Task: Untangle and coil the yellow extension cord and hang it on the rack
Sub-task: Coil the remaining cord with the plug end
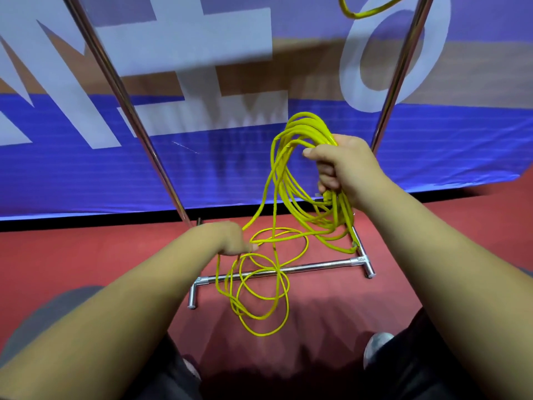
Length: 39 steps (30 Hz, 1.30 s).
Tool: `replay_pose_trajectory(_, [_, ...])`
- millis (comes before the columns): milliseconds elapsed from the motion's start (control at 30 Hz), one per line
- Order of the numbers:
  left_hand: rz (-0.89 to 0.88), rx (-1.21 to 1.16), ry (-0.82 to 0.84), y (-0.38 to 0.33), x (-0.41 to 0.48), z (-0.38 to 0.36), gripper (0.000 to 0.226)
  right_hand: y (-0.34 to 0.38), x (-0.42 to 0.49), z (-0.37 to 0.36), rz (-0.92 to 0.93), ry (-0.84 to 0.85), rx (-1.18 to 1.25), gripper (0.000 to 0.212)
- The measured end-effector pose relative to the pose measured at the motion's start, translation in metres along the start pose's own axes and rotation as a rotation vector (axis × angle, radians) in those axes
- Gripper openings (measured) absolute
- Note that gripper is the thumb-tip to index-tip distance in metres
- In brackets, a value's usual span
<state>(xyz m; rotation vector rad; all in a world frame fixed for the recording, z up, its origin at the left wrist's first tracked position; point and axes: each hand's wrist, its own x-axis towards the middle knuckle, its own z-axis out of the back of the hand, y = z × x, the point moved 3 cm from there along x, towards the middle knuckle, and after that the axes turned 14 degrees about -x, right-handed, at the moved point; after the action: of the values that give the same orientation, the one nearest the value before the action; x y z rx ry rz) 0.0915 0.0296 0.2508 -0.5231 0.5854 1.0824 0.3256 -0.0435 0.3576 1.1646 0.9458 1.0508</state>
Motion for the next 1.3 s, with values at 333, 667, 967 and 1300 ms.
replay_pose_trajectory(333, [0.233, -0.308, -0.31, 0.008, 0.025, -0.005, 0.152, 0.021, -0.009, 0.0, 0.041, 0.133, 0.087, 0.012])
replay_pose_trajectory(667, [-0.326, -0.831, -0.004, -0.028, 0.032, -0.038, 0.058, 0.018, -0.009, 0.002, 0.026, 0.173, 0.083, 0.01])
replay_pose_trajectory(967, [-0.166, -1.245, -0.172, -0.01, 0.041, -0.017, 0.019, 0.017, -0.011, 0.01, -0.021, 0.168, -0.058, 0.012])
replay_pose_trajectory(1300, [-0.031, -1.053, -0.818, 0.069, 0.04, 0.043, 0.006, -0.004, -0.007, 0.022, -0.115, 0.095, -0.564, 0.021])
